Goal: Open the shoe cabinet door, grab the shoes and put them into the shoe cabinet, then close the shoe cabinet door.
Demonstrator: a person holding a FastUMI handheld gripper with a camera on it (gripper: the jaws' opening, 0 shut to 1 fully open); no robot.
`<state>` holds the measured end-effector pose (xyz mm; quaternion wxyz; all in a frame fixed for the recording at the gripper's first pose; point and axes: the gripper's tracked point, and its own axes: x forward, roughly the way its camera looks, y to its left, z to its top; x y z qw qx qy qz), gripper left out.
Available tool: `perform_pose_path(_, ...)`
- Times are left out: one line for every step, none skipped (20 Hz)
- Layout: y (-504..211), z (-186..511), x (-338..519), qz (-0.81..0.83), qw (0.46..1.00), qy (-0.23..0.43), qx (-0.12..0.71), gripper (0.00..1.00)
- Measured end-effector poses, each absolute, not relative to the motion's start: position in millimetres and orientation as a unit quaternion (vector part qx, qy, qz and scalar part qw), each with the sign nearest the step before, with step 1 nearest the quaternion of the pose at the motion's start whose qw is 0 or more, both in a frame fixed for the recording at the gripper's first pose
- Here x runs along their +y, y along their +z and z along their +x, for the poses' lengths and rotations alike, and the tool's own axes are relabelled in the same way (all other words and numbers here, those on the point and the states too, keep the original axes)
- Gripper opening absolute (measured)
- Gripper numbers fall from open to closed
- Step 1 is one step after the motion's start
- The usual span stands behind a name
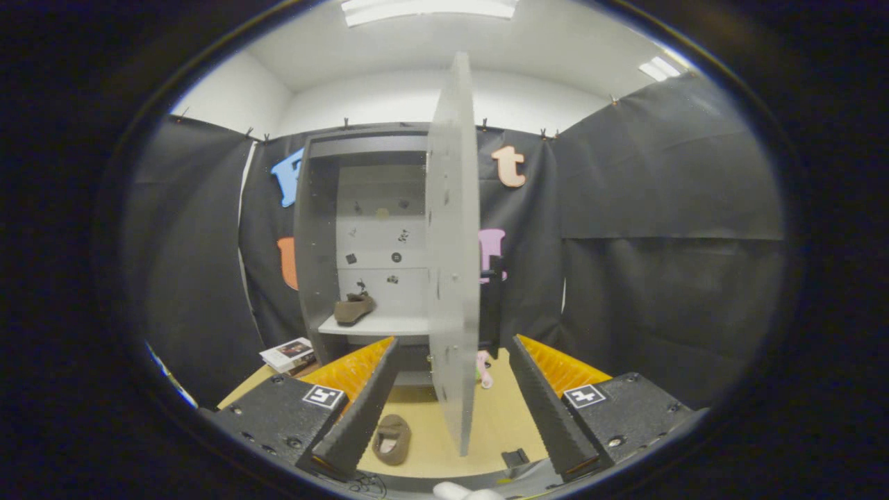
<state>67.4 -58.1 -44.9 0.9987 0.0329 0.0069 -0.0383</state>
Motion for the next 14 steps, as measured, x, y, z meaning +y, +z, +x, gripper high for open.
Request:
perform_pose_path(-53, 70, -47, 0.029, 0.999, -0.033, 0.014, 1.0)
perform_pose_path(-61, 73, -36, 0.03, 0.999, -0.026, 0.02, 1.0)
perform_pose_path(-71, 78, -22, 0.035, 0.999, -0.014, 0.026, 1.0)
perform_pose_path(-82, 85, -9, 0.041, 0.999, -0.004, 0.032, 1.0)
perform_pose_path(-96, 92, 1, 0.045, 0.998, 0.0, 0.042, 1.0)
perform_pose_path(-116, 109, 16, 0.046, 0.998, 0.006, 0.049, 1.0)
perform_pose_path(-136, 117, 26, 0.048, 0.996, 0.01, 0.069, 1.0)
perform_pose_path(-150, 117, 31, 0.054, 0.995, 0.021, 0.081, 1.0)
perform_pose_path(-168, 125, 44, 0.06, 0.993, 0.033, 0.096, 1.0)
perform_pose_path(-186, 135, 54, 0.06, 0.992, 0.042, 0.107, 1.0)
perform_pose_path(-204, 142, 61, 0.057, 0.99, 0.05, 0.12, 1.0)
perform_pose_path(-220, 148, 71, 0.058, 0.987, 0.065, 0.133, 1.0)
perform_pose_path(-234, 157, 82, 0.059, 0.985, 0.078, 0.141, 1.0)
perform_pose_path(-254, 165, 87, 0.054, 0.983, 0.084, 0.156, 1.0)
